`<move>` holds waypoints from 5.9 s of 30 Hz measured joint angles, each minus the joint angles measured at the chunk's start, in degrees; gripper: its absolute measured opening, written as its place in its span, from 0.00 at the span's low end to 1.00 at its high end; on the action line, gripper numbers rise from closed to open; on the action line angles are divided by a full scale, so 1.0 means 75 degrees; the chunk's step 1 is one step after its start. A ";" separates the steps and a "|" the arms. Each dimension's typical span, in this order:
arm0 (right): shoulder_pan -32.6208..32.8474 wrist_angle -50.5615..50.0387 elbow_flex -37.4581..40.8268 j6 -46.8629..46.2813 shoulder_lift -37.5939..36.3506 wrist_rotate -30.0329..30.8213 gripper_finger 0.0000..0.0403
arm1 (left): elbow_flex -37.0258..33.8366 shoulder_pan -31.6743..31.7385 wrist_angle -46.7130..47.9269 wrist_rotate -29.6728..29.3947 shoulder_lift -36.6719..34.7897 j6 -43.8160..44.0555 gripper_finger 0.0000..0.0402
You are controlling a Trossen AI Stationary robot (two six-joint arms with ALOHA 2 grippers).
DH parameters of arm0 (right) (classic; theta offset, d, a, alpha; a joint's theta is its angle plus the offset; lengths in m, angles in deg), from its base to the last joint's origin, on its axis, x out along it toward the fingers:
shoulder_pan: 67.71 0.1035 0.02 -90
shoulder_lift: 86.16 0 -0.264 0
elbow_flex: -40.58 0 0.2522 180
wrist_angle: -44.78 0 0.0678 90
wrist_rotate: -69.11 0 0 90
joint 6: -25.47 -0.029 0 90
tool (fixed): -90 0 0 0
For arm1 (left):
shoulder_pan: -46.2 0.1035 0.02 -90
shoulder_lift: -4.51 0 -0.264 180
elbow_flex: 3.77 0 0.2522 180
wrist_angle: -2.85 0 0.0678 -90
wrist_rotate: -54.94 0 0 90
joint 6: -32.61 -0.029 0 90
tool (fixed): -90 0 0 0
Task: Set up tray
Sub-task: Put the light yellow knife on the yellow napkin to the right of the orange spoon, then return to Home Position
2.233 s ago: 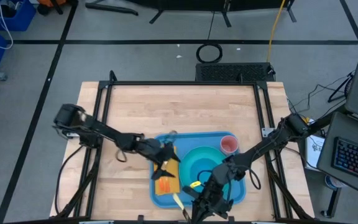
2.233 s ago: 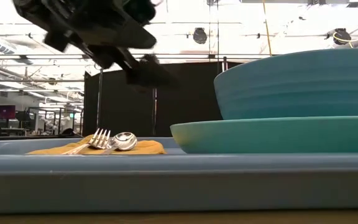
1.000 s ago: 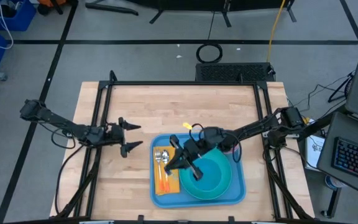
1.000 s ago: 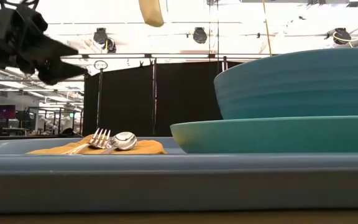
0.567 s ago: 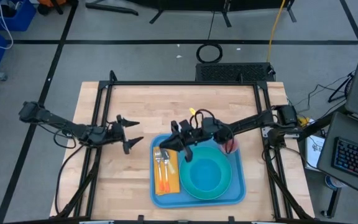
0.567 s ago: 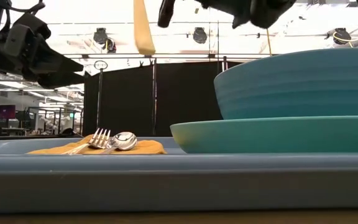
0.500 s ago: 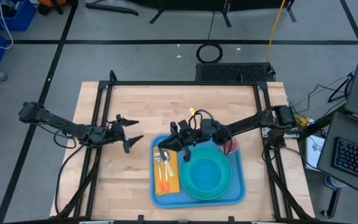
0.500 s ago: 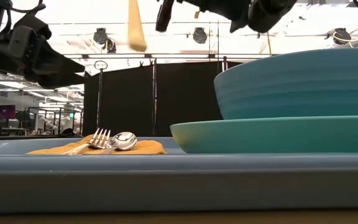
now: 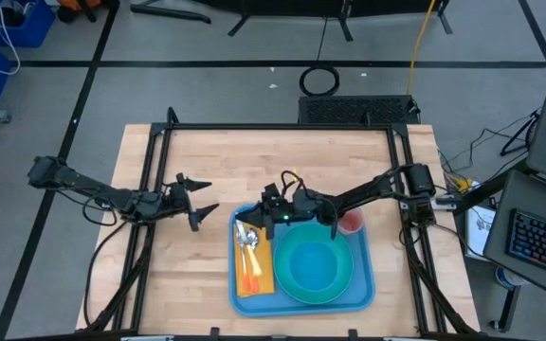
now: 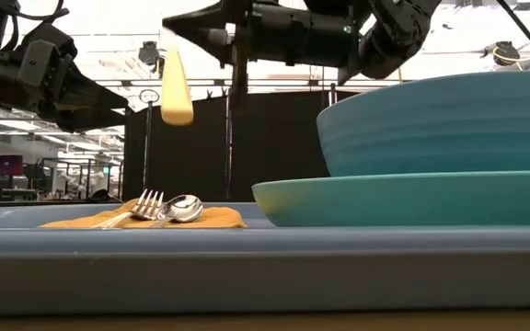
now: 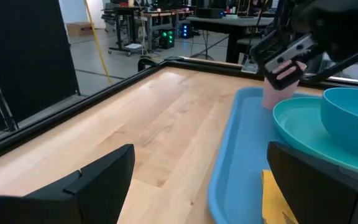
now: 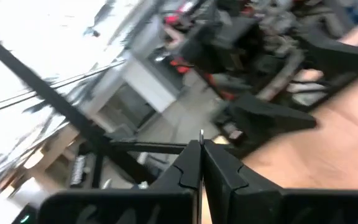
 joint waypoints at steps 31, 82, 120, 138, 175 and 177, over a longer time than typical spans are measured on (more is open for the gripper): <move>0.0218 -0.4274 0.0003 -0.3555 -0.0019 0.2321 0.00 | 0.0003 0.0000 0.0722 0.0017 0.0003 0.0890 0.91; 0.0514 -0.5526 0.0003 -0.4892 -0.0019 0.2715 0.00 | 0.0003 0.0000 0.0755 0.0015 0.0003 0.0890 0.91; 0.0511 -0.5413 0.0003 -0.4752 -0.0019 0.2522 0.24 | 0.0000 0.0000 0.0766 0.0032 0.0003 0.0936 0.91; 0.0511 -0.5289 0.0003 -0.4906 -0.0019 0.2545 0.41 | 0.0000 0.0000 0.0784 0.0032 0.0003 0.0948 0.91; 0.0601 -0.1880 0.0003 -0.0496 -0.0028 0.1685 0.53 | 0.0000 -0.0001 0.0796 0.0029 0.0001 0.1009 0.92; 0.0619 -0.1682 0.0000 0.0110 -0.0041 0.1327 0.52 | 0.0000 -0.0002 0.0799 0.0029 0.0000 0.1010 0.91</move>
